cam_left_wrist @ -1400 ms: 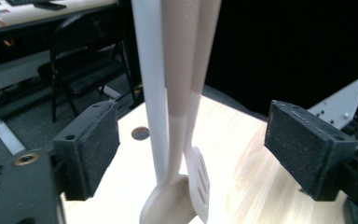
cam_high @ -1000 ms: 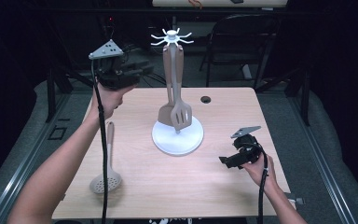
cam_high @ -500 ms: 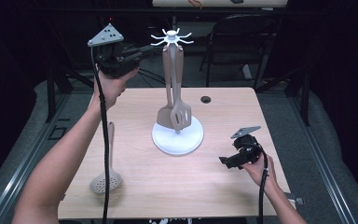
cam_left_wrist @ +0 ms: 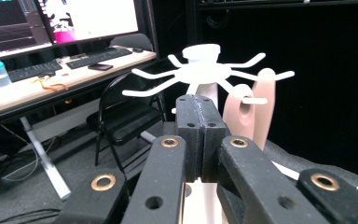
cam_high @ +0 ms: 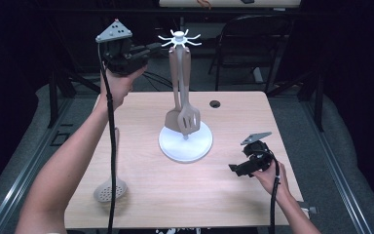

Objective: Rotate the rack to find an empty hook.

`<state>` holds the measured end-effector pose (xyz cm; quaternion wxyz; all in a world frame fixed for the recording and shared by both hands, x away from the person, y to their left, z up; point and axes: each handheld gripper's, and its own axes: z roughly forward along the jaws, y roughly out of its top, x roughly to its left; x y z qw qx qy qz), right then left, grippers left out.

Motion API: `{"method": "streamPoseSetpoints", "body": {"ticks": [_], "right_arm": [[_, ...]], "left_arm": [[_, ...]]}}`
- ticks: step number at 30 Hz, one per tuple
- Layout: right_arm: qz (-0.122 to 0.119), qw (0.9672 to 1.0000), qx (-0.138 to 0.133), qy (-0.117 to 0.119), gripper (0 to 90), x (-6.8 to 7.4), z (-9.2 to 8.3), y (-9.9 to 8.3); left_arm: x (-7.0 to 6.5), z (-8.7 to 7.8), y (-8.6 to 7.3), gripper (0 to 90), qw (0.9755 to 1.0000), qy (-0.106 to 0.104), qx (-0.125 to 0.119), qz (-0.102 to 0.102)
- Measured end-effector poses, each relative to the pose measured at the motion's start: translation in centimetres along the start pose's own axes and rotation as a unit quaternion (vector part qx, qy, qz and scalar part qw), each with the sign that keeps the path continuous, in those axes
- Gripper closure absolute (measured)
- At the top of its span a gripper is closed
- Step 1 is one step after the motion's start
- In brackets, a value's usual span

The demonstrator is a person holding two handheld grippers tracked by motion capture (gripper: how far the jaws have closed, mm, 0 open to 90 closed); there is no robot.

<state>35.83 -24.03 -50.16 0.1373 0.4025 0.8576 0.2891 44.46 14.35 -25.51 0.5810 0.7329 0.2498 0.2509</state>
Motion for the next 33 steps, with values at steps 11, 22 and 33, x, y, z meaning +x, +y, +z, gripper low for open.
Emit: {"method": "streamPoseSetpoints", "body": {"ticks": [11, 22, 33], "right_arm": [[-0.006, 1.0, 0.002, -0.004, 3.1, 0.0, 0.0, 0.0], [-0.002, 1.0, -0.002, 0.0, 3.1, 0.0, 0.0, 0.0], [-0.006, 1.0, 0.0, -0.001, 3.2, 0.1, 0.0, 0.1]], "left_arm": [[0.6, 0.4, 0.0, 90.0, 0.9998, 0.016, 0.009, 0.001], [1.3, 0.7, 0.3, 90.0, 0.9997, 0.021, 0.013, -0.007], [-0.9, -1.5, -0.2, 90.0, 0.9999, -0.011, -0.006, 0.01]]}}
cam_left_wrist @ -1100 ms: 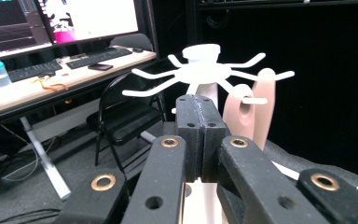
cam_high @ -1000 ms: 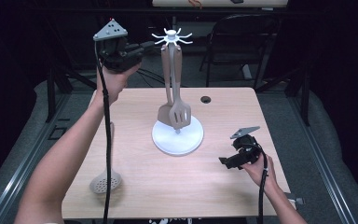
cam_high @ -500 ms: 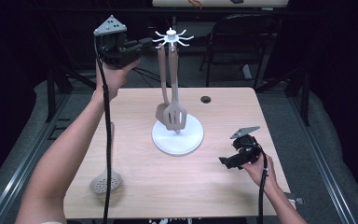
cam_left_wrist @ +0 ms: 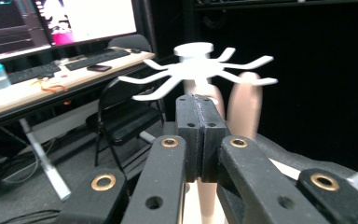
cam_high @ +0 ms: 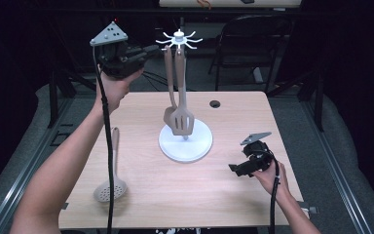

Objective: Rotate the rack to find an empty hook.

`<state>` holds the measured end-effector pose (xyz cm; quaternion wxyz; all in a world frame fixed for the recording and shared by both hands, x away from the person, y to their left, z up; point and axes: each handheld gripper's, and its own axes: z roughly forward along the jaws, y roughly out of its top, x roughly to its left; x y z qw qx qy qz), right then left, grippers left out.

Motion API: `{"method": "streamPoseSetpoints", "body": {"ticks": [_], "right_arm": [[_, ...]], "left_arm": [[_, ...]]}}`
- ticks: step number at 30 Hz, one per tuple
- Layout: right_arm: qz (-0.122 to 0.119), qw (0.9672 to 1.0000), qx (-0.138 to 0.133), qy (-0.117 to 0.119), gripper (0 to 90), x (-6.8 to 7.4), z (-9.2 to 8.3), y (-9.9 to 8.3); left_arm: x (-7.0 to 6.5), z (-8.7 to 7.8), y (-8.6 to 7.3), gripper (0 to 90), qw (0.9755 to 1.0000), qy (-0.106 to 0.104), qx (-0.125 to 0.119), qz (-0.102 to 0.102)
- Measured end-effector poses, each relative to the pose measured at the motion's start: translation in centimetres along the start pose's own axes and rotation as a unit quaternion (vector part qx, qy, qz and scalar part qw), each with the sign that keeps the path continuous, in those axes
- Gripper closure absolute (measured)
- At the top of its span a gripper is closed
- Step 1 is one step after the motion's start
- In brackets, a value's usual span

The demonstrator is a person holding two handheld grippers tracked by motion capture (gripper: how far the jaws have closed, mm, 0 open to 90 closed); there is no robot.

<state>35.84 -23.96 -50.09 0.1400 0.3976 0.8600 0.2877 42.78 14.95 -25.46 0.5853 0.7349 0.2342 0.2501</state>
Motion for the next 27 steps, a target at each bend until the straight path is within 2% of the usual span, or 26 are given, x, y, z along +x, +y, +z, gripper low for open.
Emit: {"method": "streamPoseSetpoints", "body": {"ticks": [4, 8, 15, 27], "right_arm": [[-0.002, 1.0, 0.0, 0.001, 3.2, 0.1, 0.1, 0.1], [0.001, 1.0, 0.0, 0.001, 3.2, 0.1, 0.1, 0.1], [0.002, 1.0, -0.003, 0.0, 3.3, 0.0, 0.1, -0.1], [0.0, 1.0, -0.001, -0.001, 3.4, 0.0, 0.1, 0.0]], "left_arm": [[-0.8, -0.1, 0.1, 90.0, 0.9999, -0.012, -0.002, 0.008], [-1.0, 0.3, 0.3, 90.0, 0.9998, -0.015, 0.004, 0.013], [-0.5, 0.9, 0.5, 90.0, 0.9999, -0.008, 0.006, 0.007], [0.2, 0.9, 0.5, 90.0, 0.9998, 0.01, 0.013, 0.005]]}}
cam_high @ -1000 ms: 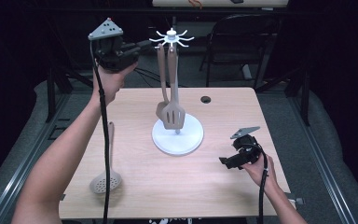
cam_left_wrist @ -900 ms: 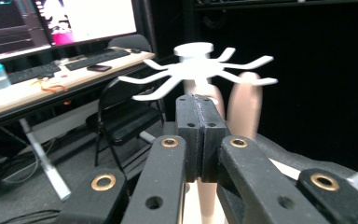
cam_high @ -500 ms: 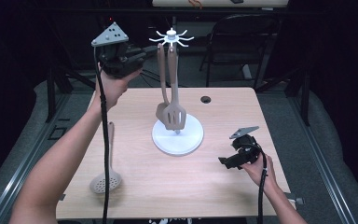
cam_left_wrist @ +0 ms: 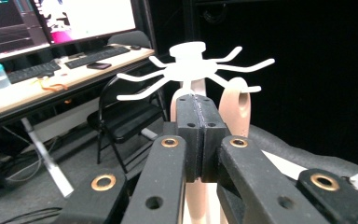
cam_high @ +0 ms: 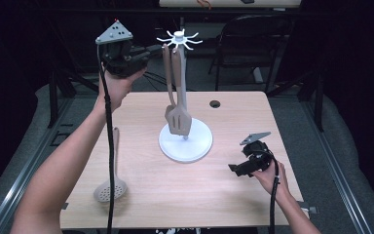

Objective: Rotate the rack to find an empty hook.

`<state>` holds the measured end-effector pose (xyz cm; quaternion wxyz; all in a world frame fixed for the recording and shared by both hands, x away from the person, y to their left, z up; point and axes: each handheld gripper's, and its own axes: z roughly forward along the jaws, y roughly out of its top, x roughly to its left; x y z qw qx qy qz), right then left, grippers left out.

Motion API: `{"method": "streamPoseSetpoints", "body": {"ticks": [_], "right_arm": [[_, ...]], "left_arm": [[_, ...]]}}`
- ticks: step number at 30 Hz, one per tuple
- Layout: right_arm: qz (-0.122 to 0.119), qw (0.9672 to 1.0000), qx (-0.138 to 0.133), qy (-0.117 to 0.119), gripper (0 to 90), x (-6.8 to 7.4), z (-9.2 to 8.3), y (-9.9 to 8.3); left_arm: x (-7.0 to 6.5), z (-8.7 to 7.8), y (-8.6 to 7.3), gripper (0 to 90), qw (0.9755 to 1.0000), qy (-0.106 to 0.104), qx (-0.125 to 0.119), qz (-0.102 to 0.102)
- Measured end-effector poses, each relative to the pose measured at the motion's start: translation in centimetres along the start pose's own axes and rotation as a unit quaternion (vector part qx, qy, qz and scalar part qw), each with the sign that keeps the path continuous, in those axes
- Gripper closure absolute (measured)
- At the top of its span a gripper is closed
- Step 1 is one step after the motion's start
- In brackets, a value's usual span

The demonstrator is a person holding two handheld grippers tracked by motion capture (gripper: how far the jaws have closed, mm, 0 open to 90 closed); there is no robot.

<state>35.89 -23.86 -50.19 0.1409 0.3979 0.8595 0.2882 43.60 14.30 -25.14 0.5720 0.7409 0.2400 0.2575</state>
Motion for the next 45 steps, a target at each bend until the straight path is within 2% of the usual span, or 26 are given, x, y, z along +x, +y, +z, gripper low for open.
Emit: {"method": "streamPoseSetpoints", "body": {"ticks": [6, 20, 23, 29, 34, 36, 40, 45], "right_arm": [[-0.002, 1.0, 0.003, -0.002, 3.5, 0.0, 0.0, 0.0], [-0.001, 1.0, 0.004, 0.001, 3.6, 0.0, 0.0, 0.0], [-0.001, 1.0, 0.004, 0.001, 3.6, 0.0, -0.1, 0.0], [-0.002, 1.0, 0.005, 0.001, 3.6, -0.1, -0.1, -0.1], [-0.004, 1.0, 0.004, 0.001, 3.6, 0.1, 0.0, 0.1], [-0.003, 1.0, 0.002, 0.001, 3.7, 0.2, 0.1, 0.2], [-0.004, 1.0, 0.004, 0.001, 3.7, 0.2, 0.1, 0.1], [-0.002, 1.0, 0.002, -0.001, 3.7, 0.1, 0.0, 0.0]], "left_arm": [[0.3, 0.3, 0.0, 90.0, 0.9999, 0.01, 0.008, 0.003], [1.6, 0.9, 0.0, 90.0, 0.9996, 0.025, 0.011, -0.013], [1.7, 0.6, -0.2, 90.0, 0.9995, 0.025, 0.007, -0.018], [0.6, -0.7, -0.7, 90.0, 0.9999, 0.013, -0.003, -0.007], [-0.7, -1.1, -0.3, 90.0, 0.9999, -0.003, -0.009, 0.01], [-1.1, -1.2, 0.0, 90.0, 0.9998, -0.009, -0.014, 0.011], [-1.9, -0.8, 0.3, 90.0, 0.9996, -0.013, -0.007, 0.022], [-1.7, 0.0, 0.3, 90.0, 0.9998, -0.006, 0.0, 0.019]]}}
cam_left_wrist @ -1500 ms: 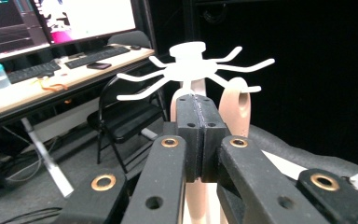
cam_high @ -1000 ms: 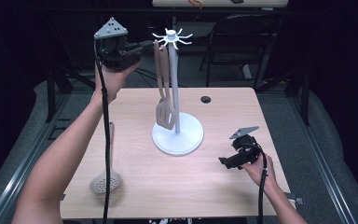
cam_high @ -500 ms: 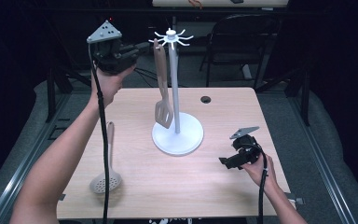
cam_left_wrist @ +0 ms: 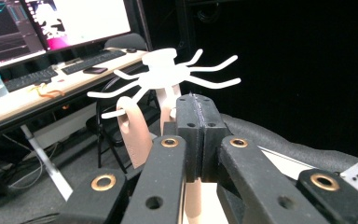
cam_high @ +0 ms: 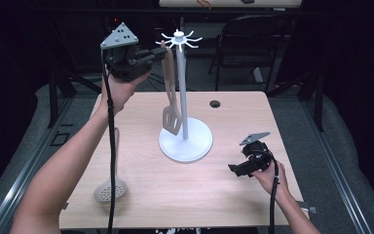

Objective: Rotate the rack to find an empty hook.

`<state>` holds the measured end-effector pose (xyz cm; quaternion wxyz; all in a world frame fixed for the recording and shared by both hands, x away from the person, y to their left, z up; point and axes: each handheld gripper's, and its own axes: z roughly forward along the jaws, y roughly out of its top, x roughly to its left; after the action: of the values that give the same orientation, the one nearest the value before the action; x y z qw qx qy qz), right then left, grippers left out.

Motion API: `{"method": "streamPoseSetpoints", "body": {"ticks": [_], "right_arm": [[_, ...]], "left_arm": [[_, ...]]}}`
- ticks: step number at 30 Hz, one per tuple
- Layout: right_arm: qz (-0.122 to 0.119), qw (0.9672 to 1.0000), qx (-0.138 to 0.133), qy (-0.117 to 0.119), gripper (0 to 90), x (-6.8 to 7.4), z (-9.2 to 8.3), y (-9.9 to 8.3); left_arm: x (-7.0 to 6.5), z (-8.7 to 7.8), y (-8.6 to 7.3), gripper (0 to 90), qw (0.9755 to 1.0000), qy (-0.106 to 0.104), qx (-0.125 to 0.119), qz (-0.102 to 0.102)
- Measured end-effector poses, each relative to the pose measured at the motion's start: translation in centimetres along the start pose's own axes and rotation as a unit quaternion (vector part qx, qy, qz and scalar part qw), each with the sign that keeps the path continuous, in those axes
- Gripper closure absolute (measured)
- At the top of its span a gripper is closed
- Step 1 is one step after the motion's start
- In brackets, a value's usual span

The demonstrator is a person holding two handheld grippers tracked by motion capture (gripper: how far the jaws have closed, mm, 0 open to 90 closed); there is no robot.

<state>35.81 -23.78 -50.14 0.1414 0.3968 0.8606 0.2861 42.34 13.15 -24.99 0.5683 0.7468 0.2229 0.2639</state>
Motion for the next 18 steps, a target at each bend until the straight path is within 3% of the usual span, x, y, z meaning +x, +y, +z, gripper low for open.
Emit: {"method": "streamPoseSetpoints", "body": {"ticks": [18], "right_arm": [[-0.004, 1.0, 0.004, 0.001, 3.7, -0.1, 0.2, 0.0]], "left_arm": [[2.1, 0.3, -0.5, 90.0, 0.9994, 0.025, 0.01, -0.02]]}}
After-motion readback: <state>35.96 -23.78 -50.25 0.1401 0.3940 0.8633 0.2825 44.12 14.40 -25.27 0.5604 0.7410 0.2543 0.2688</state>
